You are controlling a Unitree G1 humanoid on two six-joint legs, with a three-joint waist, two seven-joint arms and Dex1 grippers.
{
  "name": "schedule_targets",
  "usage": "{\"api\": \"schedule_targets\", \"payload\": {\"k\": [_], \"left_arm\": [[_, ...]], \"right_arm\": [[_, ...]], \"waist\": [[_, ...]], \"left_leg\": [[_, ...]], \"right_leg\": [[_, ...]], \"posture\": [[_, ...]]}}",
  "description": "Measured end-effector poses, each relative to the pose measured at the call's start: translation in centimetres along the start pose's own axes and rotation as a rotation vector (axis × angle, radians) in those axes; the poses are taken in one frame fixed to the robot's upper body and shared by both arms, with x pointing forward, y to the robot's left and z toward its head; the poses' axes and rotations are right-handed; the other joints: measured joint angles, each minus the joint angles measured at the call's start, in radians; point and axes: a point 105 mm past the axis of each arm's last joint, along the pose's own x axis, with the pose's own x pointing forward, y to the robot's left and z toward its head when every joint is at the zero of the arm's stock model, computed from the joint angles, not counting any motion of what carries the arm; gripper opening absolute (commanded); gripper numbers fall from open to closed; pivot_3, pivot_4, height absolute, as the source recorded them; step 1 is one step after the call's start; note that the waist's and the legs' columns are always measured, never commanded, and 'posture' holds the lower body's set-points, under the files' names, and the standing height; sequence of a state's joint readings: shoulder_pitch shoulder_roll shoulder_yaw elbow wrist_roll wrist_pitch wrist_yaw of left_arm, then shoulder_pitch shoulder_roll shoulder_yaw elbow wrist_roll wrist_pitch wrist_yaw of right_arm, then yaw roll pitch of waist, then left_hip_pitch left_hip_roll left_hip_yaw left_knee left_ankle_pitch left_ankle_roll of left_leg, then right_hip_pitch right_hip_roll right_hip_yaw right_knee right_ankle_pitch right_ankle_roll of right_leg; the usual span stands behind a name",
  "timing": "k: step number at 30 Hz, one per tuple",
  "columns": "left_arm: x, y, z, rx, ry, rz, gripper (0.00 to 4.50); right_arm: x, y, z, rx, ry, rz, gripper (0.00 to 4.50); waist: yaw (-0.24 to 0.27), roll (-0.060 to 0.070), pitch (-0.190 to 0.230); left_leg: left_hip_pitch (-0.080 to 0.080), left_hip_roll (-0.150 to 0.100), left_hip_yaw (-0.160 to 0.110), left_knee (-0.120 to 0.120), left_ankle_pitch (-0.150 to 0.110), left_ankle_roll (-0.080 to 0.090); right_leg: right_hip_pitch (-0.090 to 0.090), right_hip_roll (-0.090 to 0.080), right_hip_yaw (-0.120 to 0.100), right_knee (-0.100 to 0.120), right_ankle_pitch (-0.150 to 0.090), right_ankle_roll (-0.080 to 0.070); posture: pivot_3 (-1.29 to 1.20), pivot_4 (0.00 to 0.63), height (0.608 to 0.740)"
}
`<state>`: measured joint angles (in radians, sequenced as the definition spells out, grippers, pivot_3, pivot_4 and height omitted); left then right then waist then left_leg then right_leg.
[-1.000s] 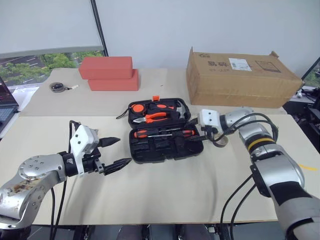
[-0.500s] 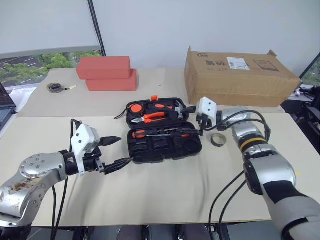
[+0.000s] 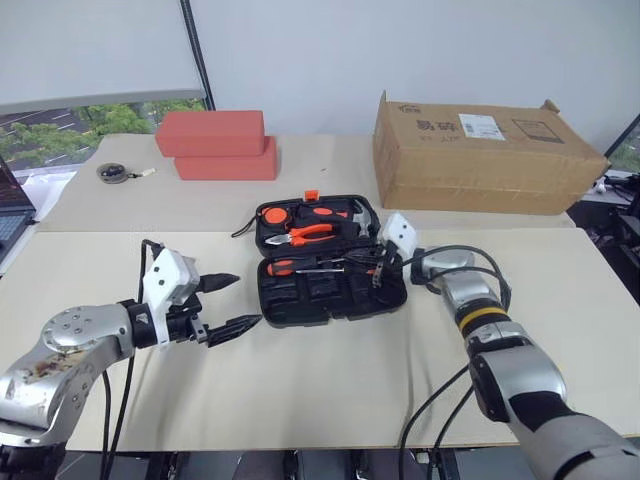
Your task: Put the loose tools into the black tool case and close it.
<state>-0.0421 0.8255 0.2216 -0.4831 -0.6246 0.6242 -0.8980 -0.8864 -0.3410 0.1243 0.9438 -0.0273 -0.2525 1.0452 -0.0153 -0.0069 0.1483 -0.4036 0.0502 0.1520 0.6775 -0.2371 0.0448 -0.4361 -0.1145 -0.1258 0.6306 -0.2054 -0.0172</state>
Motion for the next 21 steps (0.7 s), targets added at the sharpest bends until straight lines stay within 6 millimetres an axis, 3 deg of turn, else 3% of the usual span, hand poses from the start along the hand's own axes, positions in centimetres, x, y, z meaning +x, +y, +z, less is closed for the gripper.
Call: {"api": "schedule_targets", "payload": {"k": [13, 18, 21], "left_arm": [[0.0, 0.6, -0.2, 0.013, 0.015, 0.007, 4.5], [0.1, 0.5, -0.1, 0.014, 0.014, 0.001, 4.5], [0.2, 0.4, -0.1, 0.011, 0.01, -0.005, 4.5]], "right_arm": [[0.7, 0.9, 0.1, -0.256, 0.155, 0.025, 0.02], [-0.1, 0.5, 0.6, -0.101, 0.08, -0.046, 0.02], [-2.8, -1.2, 0.8, 0.012, 0.041, -0.144, 0.02]], "waist": [[0.001, -0.002, -0.002], [0.003, -0.002, -0.002], [0.01, -0.001, -0.001]], "left_leg": [[0.002, 0.0, 0.0, -0.001, 0.0, -0.001], [0.0, 0.0, 0.0, -0.001, 0.0, -0.001], [-0.003, -0.001, -0.001, -0.001, 0.0, 0.0]], "right_leg": [[0.001, 0.0, 0.0, 0.0, 0.0, 0.0], [-0.001, 0.0, 0.001, 0.0, 0.0, 0.0], [-0.002, 0.0, 0.001, -0.001, 0.0, -0.001]], "posture": [[0.0, 0.15, 0.712], [0.0, 0.15, 0.712], [0.0, 0.15, 0.712]]}}
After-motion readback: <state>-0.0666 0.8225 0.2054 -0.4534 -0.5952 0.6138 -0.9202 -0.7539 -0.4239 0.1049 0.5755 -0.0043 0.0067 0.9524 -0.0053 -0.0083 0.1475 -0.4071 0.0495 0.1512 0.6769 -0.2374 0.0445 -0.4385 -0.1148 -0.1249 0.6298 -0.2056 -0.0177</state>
